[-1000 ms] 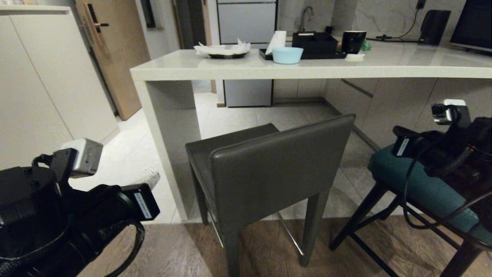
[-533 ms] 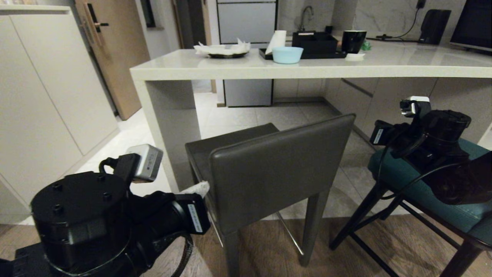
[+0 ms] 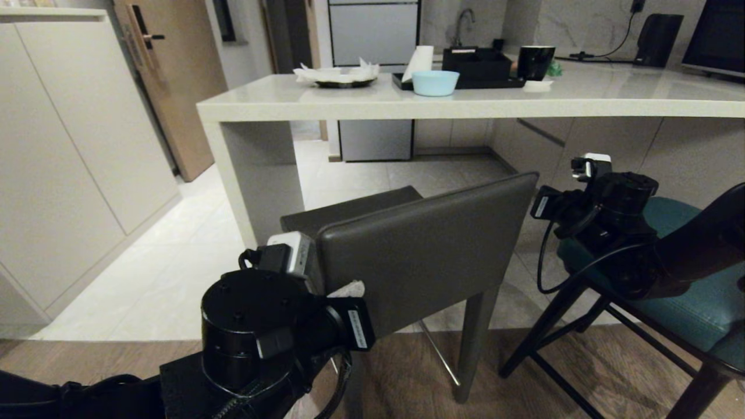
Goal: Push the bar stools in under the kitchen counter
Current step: Push the gray chair back under the dining table
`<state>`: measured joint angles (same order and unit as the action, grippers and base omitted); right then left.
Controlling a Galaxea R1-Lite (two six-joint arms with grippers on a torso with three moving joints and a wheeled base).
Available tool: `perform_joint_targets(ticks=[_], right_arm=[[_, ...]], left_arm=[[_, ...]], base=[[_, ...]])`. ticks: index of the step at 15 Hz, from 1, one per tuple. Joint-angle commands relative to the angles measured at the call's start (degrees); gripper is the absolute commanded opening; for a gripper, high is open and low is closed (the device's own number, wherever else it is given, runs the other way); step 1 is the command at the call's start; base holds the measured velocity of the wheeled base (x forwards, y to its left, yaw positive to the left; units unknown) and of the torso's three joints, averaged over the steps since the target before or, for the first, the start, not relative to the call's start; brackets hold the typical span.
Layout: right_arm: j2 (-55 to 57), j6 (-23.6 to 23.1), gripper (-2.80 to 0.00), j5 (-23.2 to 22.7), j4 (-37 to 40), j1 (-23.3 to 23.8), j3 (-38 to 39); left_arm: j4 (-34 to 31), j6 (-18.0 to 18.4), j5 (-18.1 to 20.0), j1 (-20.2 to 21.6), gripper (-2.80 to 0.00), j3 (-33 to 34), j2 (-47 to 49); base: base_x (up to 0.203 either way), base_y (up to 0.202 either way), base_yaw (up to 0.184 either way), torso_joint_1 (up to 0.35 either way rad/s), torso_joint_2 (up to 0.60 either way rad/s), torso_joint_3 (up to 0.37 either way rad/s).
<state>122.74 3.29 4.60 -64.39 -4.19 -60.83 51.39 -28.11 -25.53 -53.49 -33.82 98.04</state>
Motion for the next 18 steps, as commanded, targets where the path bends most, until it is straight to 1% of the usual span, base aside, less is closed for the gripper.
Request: perform_joint_targets(ticks=[1, 4, 5, 7, 10, 14, 16, 18], right_arm=[[1.69, 0.24, -2.8, -0.1, -0.38, -2.45, -0.99], [1.62, 3.65, -2.8, -0.03, -0.48, -5.22, -0.33], [1.32, 3.91, -2.8, -0.03, -0.61, -5.34, 0.52], [0.23, 4.16, -2.8, -0.1, -0.86, -6.04, 2.97], [-0.39, 4.11, -2.8, -0.03, -3.91, -7.51, 6.27], [-0.98, 4.03, -2.8, -0.03, -7.02, -9.15, 10.26], [-1.67, 4.0, -2.8, 0.06, -7.9, -10.02, 11.57], [-1.93, 3.83, -2.8, 0.06, -8.03, -10.22, 11.87]], left_arm=[[0.38, -0.32, -0.22, 0.32, -2.8, 0.2, 2.64], [0.47, -0.54, -0.31, 2.04, -2.8, 1.77, 2.24], [0.47, -0.54, -0.21, 3.44, -2.8, 2.43, 2.05], [0.47, -0.69, 0.42, 7.51, -2.8, 3.3, 2.06], [0.47, -0.63, 3.97, 13.51, -2.8, 3.2, 2.42], [0.47, 0.39, 8.22, 20.37, -2.8, 2.41, 4.33], [0.76, 1.69, 8.73, 22.59, -2.8, 0.48, 6.7], [1.43, 1.92, 8.92, 22.91, -2.8, -0.59, 7.51]], base=[[0.0, 0.0, 0.0, 0.0, 0.0, 0.0], [0.0, 0.0, 0.0, 0.0, 0.0, 0.0], [0.0, 0.0, 0.0, 0.0, 0.0, 0.0], [0.0, 0.0, 0.0, 0.0, 0.0, 0.0], [0.0, 0.0, 0.0, 0.0, 0.0, 0.0], [0.0, 0.0, 0.0, 0.0, 0.0, 0.0], [0.0, 0.0, 0.0, 0.0, 0.0, 0.0], [0.0, 0.0, 0.0, 0.0, 0.0, 0.0]])
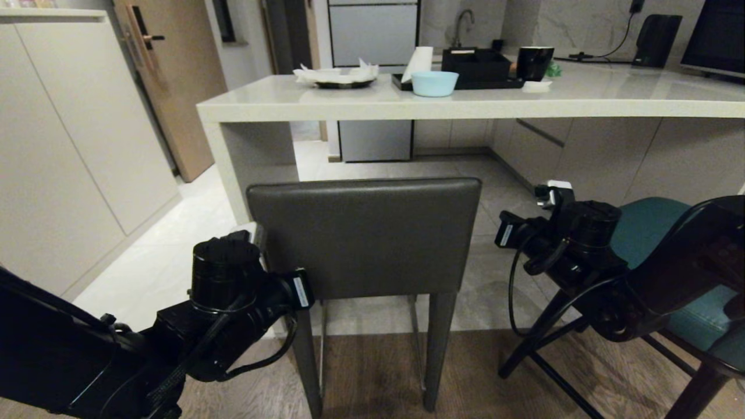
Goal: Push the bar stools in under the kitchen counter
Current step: Push the gray chair back under the dining table
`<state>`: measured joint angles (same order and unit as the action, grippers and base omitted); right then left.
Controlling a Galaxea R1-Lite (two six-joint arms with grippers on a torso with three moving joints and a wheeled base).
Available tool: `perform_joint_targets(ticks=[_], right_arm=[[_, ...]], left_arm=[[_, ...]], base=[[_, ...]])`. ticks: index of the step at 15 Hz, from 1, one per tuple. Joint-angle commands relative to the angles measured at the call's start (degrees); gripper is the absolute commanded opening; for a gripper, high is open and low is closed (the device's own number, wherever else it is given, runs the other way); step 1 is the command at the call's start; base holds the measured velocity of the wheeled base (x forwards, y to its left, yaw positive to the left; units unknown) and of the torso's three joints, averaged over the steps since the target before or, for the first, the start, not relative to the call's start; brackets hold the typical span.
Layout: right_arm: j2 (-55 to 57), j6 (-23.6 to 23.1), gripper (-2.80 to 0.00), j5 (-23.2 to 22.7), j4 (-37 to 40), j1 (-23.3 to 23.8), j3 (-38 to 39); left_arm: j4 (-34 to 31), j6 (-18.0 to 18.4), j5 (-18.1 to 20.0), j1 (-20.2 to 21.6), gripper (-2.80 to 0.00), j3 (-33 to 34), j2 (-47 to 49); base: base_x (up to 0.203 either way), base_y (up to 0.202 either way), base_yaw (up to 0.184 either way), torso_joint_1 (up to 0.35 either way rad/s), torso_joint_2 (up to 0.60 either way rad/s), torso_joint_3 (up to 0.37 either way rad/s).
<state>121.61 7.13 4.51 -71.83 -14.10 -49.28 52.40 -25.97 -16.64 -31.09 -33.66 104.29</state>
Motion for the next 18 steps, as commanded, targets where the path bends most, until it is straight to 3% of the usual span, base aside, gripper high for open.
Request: perform_joint_targets(ticks=[1, 5, 7, 11, 13, 14, 16, 18], right_arm=[[-1.03, 0.07, -2.8, 0.15, -0.59, -0.32, 0.68], [-3.27, 0.12, -2.8, 0.66, -0.73, -0.31, 2.73], [-6.29, -0.04, -2.8, 4.26, -0.58, -0.29, 5.01], [-20.86, -0.3, -2.8, 5.49, 2.98, -0.61, 17.04], [-29.76, -0.24, -2.8, 5.5, 4.78, -4.75, 25.41], [-34.3, -0.09, -2.8, 5.54, 7.05, -9.29, 27.89], [-40.85, 1.45, -2.8, 5.85, 19.14, -18.82, 28.88], [-40.53, 2.98, -2.8, 6.06, 23.68, -21.36, 26.7]], left_arm=[[0.48, -0.23, 0.03, 0.33, -2.8, -0.8, 1.12], [1.06, -0.31, -0.22, 0.38, -2.8, 1.94, -1.68], [3.44, -0.25, -0.18, 0.63, -2.8, 5.84, -5.07], [11.66, 3.35, -0.04, 2.67, -2.8, 13.86, -9.29], [17.03, 7.85, 1.33, 3.59, -2.8, 15.43, -8.54], [18.04, 8.51, 3.32, 3.95, -2.8, 15.49, -8.07], [18.39, 8.56, 6.67, 4.79, -2.8, 14.93, -6.99], [18.52, 8.56, 7.31, 5.26, -2.8, 13.66, -5.57]], base=[[0.0, 0.0, 0.0, 0.0, 0.0, 0.0], [0.0, 0.0, 0.0, 0.0, 0.0, 0.0], [0.0, 0.0, 0.0, 0.0, 0.0, 0.0], [0.0, 0.0, 0.0, 0.0, 0.0, 0.0], [0.0, 0.0, 0.0, 0.0, 0.0, 0.0], [0.0, 0.0, 0.0, 0.0, 0.0, 0.0], [0.0, 0.0, 0.0, 0.0, 0.0, 0.0], [0.0, 0.0, 0.0, 0.0, 0.0, 0.0]])
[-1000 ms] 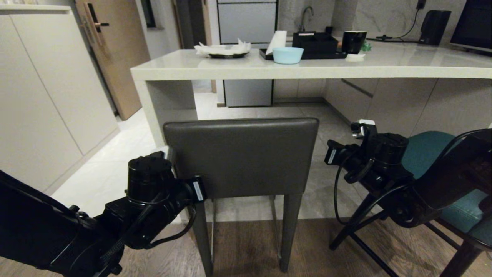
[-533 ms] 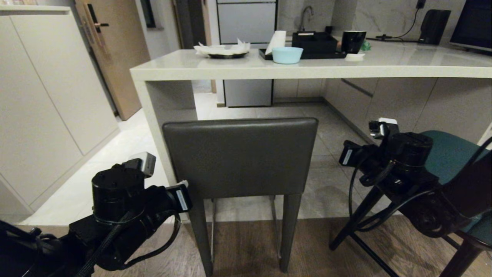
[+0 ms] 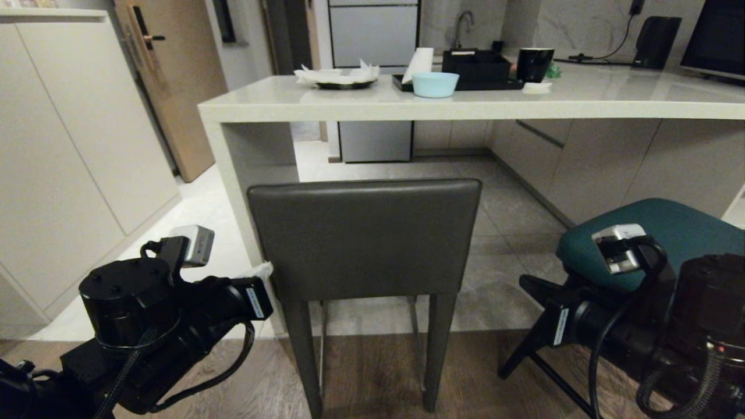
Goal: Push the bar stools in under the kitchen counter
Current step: Push the gray chair back under the dining table
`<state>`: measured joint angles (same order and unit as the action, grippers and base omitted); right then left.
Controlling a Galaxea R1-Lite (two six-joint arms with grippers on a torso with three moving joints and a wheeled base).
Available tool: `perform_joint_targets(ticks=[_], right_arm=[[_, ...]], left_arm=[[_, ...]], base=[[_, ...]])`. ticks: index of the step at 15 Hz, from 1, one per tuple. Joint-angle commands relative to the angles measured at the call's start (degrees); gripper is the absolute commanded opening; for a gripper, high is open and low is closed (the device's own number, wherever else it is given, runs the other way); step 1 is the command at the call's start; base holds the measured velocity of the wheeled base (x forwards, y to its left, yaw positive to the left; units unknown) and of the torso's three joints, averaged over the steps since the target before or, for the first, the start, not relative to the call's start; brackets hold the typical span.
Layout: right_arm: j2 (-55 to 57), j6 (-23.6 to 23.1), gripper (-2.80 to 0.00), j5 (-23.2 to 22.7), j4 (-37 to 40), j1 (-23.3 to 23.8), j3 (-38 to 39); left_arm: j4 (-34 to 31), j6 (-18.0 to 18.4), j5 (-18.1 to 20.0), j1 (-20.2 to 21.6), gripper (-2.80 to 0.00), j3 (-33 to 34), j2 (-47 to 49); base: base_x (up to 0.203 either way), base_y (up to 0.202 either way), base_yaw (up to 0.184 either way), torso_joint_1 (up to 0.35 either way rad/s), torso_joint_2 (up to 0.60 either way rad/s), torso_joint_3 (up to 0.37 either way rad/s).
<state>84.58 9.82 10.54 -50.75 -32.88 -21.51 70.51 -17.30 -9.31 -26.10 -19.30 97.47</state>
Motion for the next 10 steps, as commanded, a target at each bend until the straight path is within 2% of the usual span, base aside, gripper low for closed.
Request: perform_joint_targets(ticks=[1, 5, 10], right_arm=[[-1.79, 0.27, -2.8, -0.12, 2.81, -3.26, -2.64], [9.82, 0.09, -2.8, 0.17, 2.58, -4.12, -10.4], [20.41, 0.23, -2.8, 4.02, -0.35, -1.2, -18.42]], left_arm=[[0.42, 0.0, 0.0, 0.66, -2.8, -1.26, 2.22], [0.42, 2.46, 0.0, 1.22, -2.8, -3.57, 5.52], [0.42, 3.58, 0.0, 0.98, -2.8, -8.13, 8.07]], base=[[0.0, 0.0, 0.0, 0.0, 0.0, 0.0], [0.0, 0.0, 0.0, 0.0, 0.0, 0.0], [0.0, 0.0, 0.0, 0.0, 0.0, 0.0]])
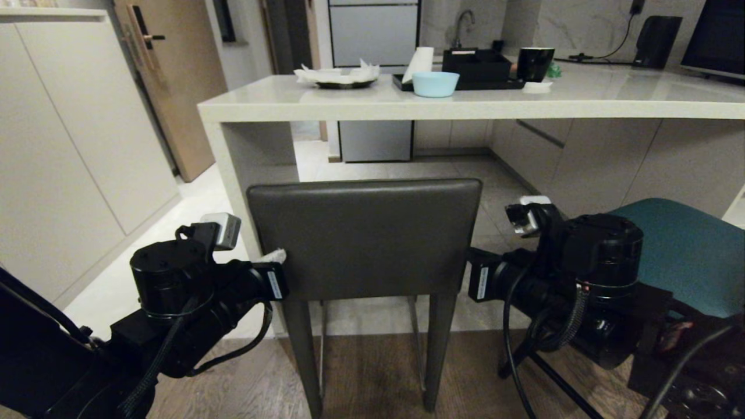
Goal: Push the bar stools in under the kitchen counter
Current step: Push the gray chair back under the dining table
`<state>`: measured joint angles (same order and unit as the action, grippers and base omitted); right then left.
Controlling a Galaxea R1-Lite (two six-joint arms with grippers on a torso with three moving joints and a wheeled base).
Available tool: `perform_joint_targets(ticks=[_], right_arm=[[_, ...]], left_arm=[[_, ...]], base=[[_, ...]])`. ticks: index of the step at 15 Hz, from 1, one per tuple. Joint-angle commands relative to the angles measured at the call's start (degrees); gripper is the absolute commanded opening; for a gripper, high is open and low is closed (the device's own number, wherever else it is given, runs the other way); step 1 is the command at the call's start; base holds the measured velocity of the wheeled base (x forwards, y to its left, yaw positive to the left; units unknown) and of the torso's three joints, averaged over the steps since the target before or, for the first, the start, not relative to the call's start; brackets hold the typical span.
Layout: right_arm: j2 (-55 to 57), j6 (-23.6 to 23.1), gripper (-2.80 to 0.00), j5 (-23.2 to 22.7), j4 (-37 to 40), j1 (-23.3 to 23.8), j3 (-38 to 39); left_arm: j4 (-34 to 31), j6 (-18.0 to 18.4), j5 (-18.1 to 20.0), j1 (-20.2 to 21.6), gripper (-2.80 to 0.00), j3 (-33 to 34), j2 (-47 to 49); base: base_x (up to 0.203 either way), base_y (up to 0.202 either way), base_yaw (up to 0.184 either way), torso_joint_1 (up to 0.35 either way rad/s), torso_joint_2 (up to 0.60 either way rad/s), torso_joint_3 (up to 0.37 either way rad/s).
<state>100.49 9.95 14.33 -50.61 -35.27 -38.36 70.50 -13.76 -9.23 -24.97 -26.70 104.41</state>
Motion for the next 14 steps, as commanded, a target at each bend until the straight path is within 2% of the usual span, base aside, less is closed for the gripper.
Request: perform_joint_targets(ticks=[1, 4, 9, 14], right_arm=[[4.9, 0.16, -2.8, 0.27, -0.54, 1.99, -2.04], [7.16, 0.16, -2.8, 0.22, -0.54, 3.49, -3.63], [9.99, -0.1, -2.8, 0.29, -0.54, 3.39, -7.7], [9.46, -0.1, -2.8, 0.41, -0.63, 2.94, -6.9]], left_arm=[[0.42, 0.22, -0.09, -0.26, -2.8, -0.81, 1.24], [0.42, 0.22, -0.09, -0.35, -2.8, -0.9, 2.03], [0.35, 0.3, -0.17, 0.35, -2.8, -3.86, 5.35], [0.34, 1.36, 0.26, 0.27, -2.8, -4.67, 5.72]], base=[[0.0, 0.0, 0.0, 0.0, 0.0, 0.0], [0.0, 0.0, 0.0, 0.0, 0.0, 0.0], [0.0, 0.0, 0.0, 0.0, 0.0, 0.0], [0.168, 0.0, 0.001, -0.002, 0.0, 0.004]])
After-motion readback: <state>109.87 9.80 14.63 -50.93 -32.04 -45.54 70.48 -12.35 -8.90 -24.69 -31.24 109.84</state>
